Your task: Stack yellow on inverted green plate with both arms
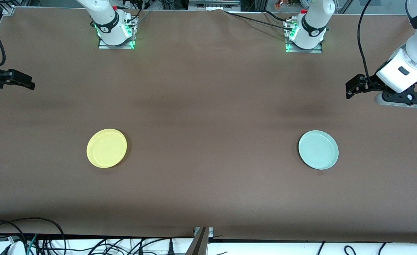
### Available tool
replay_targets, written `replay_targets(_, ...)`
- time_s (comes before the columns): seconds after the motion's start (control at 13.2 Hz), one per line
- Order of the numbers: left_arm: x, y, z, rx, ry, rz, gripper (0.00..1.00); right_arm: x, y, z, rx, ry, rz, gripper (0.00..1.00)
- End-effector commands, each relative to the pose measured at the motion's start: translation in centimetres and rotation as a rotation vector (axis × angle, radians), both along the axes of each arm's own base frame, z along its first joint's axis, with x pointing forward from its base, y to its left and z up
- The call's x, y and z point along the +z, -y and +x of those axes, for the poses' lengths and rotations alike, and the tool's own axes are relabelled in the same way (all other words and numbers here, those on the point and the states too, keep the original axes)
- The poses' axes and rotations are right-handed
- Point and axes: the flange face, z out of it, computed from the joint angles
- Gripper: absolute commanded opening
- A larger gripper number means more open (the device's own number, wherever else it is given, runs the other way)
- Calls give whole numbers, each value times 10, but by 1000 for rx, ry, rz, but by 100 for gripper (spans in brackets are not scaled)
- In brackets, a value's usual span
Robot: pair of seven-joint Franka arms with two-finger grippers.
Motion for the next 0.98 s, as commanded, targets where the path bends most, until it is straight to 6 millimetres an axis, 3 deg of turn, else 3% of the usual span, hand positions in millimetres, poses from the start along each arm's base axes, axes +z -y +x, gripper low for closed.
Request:
replay_targets(0.0,5,4,3,-13,4,-21,100,3,2,4,0,10,11,100)
replay_targets(0.23,10,18,8,-34,46,-17,100,1,0,8,-5,19,9,100)
replay_targets(0.53,44,1,4,-1,68,-18,100,1,0,8,-7,18,7,100)
replay_targets(0.68,-1,-16,20,17,-39,7,100,1,0,8,-5,19,12,100)
replay_targets(0.91,-22,-27,23,44,-94,15,100,0,-5,9,7,19,14,100)
